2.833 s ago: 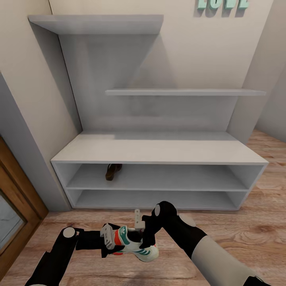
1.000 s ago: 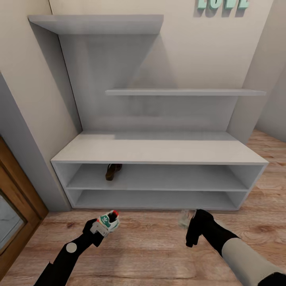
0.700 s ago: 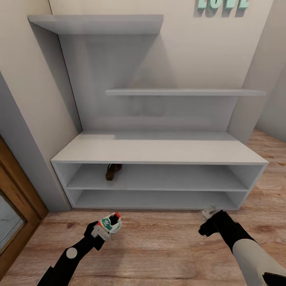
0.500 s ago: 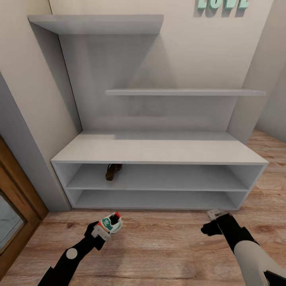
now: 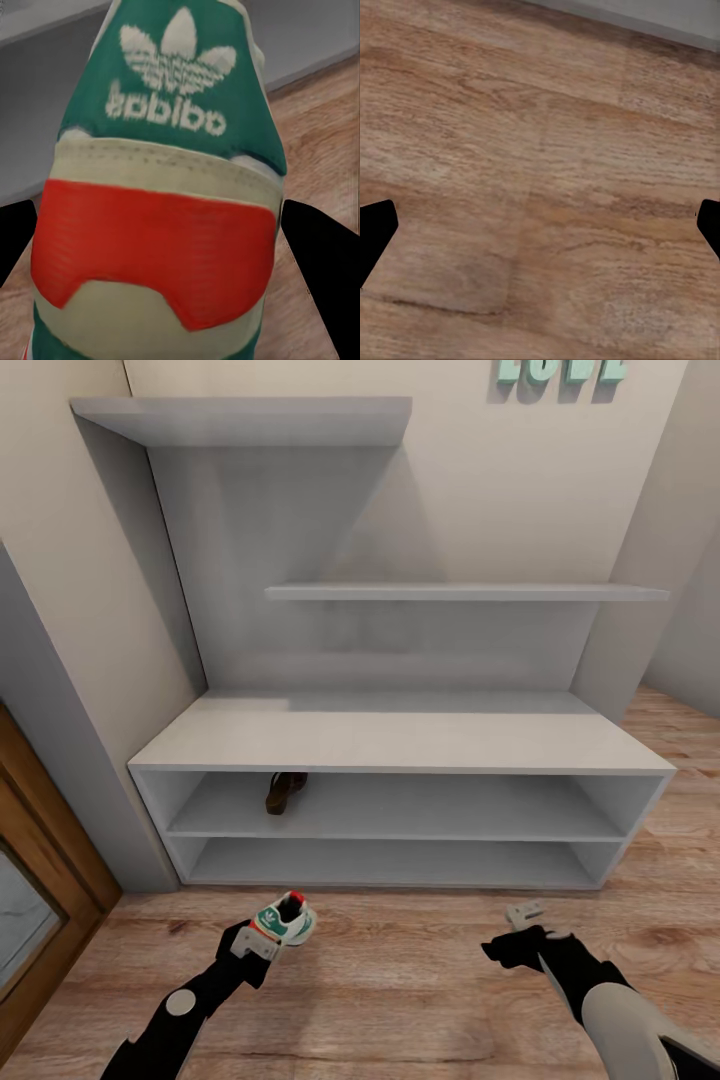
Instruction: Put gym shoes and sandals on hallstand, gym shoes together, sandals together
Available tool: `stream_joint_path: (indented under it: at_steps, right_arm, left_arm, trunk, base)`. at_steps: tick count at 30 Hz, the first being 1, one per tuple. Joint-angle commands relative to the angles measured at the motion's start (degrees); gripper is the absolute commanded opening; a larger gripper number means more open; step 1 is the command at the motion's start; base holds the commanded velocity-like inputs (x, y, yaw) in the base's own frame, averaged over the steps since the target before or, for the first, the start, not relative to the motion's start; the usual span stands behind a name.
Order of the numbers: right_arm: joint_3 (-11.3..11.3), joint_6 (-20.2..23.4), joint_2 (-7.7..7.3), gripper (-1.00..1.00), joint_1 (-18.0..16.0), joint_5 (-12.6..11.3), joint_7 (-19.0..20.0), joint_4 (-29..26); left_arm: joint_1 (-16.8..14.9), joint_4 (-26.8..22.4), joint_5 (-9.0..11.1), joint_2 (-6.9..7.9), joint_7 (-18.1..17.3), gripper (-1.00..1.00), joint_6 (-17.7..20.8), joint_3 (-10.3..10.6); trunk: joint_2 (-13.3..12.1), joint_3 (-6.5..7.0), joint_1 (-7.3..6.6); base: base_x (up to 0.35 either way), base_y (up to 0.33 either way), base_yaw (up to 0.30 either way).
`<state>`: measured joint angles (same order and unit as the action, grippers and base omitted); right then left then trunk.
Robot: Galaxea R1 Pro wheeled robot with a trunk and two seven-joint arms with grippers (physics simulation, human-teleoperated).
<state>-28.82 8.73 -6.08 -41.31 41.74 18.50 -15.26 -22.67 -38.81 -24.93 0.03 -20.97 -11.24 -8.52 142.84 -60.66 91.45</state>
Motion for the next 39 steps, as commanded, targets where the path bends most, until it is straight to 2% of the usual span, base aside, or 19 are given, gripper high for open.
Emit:
stream_joint_path:
  at_steps: [1,6,14,16,22,24,39]
  right_arm:
    - [-0.06,-0.5,0.02,1.0,0.0,0.0,-0.03,0.23]
    - [-0.2,-1.94,0.02,1.0,0.0,-0.03,-0.08,0.83]
    - [-0.19,-2.48,0.08,1.0,0.0,-0.07,0.01,1.09]
    - [-0.19,-2.53,0.09,1.0,0.0,-0.06,0.03,1.1]
    - [-0.2,-2.57,0.1,1.0,0.0,-0.07,0.02,1.16]
    - [-0.18,-2.58,0.18,1.0,0.0,-0.02,0.02,1.35]
    - [-0.18,-2.58,0.34,1.0,0.0,0.0,-0.04,1.37]
  left_arm:
    - [0.0,0.08,0.4,-0.01,-0.04,-1.0,0.0,-0.01]
    - [0.0,0.3,1.58,-0.02,-0.04,-1.0,-0.18,-0.01]
    - [0.0,1.11,2.16,-0.08,0.02,-1.0,-0.26,-0.01]
    - [0.0,1.51,2.98,-0.09,0.04,-1.0,-0.27,-0.01]
    - [0.0,1.86,7.9,-0.11,0.05,-1.0,-0.27,-0.01]
    - [0.0,2.06,11.94,-0.11,0.09,-1.0,-0.27,-0.01]
    - [0.0,2.13,12.27,-0.17,0.13,-1.0,-0.27,0.05]
  trunk:
    - [0.0,0.0,0.0]
    - [0.0,0.0,0.0]
    - [0.0,0.0,0.0]
    - [0.0,0.0,0.0]
    - [0.0,0.0,0.0]
    - [0.0,0.0,0.0]
    - [0.0,0.0,0.0]
  base:
    - [0.0,0.0,0.0]
    - [0.0,0.0,0.0]
    - [0.0,0.0,0.0]
    - [0.0,0.0,0.0]
    - [0.0,0.0,0.0]
    - [0.0,-0.171,0.0]
    - [-0.063,-0.338,0.0]
